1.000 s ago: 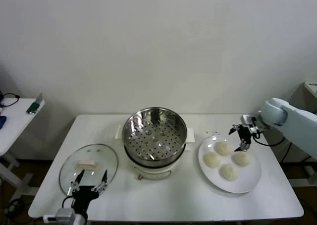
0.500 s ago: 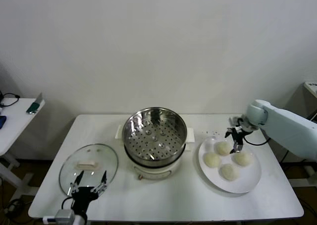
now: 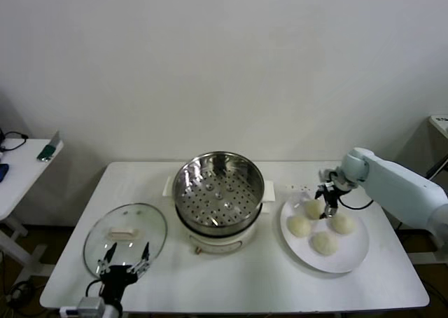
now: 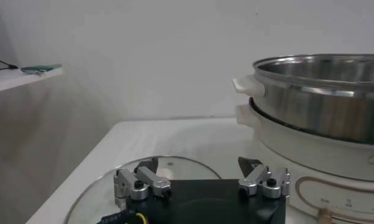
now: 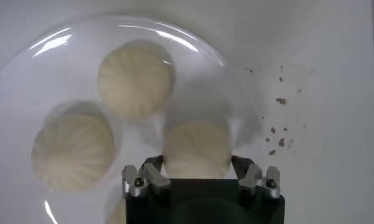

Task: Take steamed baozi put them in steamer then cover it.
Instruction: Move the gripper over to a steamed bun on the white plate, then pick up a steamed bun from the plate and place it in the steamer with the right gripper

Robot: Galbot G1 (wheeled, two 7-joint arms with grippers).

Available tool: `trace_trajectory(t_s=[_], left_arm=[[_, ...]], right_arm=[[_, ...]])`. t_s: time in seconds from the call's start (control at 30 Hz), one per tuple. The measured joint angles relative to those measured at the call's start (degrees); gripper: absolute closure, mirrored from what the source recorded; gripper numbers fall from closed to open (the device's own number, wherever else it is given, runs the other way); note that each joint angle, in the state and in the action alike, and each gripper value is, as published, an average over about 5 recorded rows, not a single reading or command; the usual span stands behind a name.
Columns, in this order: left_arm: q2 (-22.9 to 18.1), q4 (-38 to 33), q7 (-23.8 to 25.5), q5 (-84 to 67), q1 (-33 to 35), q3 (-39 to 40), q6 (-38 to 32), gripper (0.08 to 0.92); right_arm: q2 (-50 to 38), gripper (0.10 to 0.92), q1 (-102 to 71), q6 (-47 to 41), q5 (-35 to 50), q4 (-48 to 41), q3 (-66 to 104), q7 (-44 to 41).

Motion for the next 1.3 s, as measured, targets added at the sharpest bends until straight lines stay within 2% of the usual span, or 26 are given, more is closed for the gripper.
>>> trace_trajectory(t_s=[0.37, 0.57, 0.73, 1.0, 1.3], left_arm=[[0.1, -0.7, 0.0, 0.4, 0.7, 0.5, -0.6, 0.177], [0.3, -1.4, 0.0, 0.7, 1.0, 0.5, -0.7, 0.177], [0.4, -1.8, -0.1, 1.0, 1.2, 0.5, -0.6, 0.177], [0.3, -2.4, -0.1, 1.4, 1.3, 0.5, -0.7, 0.177], [0.3, -1.9, -0.2, 1.6, 1.2, 0.6, -1.1, 0.177]], right_arm=[[-2.0, 0.372, 10.9, 4.5, 4.8, 6.9, -6.5, -2.3], [0.1, 0.372, 24.6, 11.1, 10.5, 12.8, -14.4, -4.8], [4.6, 0.372, 33.8, 18.8, 12.0, 17.2, -18.7, -5.9], [14.7, 0.372, 37.8, 30.8, 5.9, 19.0, -20.4, -4.7], [24.3, 0.372, 32.4, 40.6, -7.3, 12.9, -18.8, -1.6]])
